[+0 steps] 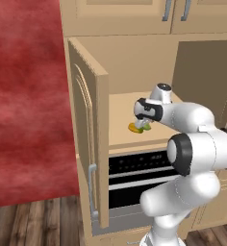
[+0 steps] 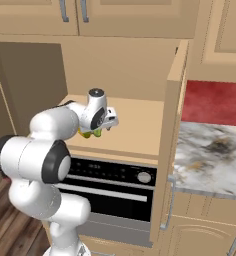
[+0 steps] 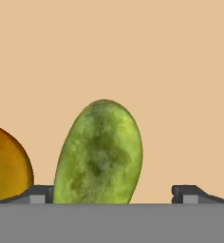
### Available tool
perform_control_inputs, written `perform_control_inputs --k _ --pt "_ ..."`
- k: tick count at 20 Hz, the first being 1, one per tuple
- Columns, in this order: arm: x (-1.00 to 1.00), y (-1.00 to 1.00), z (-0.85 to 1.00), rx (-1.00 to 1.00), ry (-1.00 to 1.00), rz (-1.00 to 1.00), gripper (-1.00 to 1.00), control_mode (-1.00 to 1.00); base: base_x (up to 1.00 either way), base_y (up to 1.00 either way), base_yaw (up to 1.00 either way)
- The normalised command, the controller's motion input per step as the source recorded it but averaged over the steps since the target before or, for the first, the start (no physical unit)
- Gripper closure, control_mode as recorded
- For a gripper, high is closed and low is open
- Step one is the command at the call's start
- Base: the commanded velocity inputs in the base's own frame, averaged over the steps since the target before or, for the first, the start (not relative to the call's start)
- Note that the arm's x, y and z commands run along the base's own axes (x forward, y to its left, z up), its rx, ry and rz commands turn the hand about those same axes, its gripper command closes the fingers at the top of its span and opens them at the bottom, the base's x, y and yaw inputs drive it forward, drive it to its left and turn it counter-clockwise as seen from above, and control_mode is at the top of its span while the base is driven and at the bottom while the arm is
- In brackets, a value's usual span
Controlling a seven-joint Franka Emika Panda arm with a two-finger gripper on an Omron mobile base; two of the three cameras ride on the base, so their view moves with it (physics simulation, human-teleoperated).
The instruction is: Pick the mangos from the cabinet and place them in one bowl. Pick the kiwi from the sink and place it in the other bowl.
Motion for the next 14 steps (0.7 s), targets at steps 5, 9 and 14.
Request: perform_control_inputs --k 5,9,14 --pt "0.00 0.14 -0.32 0.04 0.05 0.02 -1.00 -1.00 0.00 0.00 0.00" --pt "0.00 0.21 -0.34 0.08 0.06 0.00 1.00 -1.00 0.00 0.00 0.00" --pt "0.00 0.14 -0.25 0.06 0.03 0.00 1.00 -1.00 0.00 0.00 0.00"
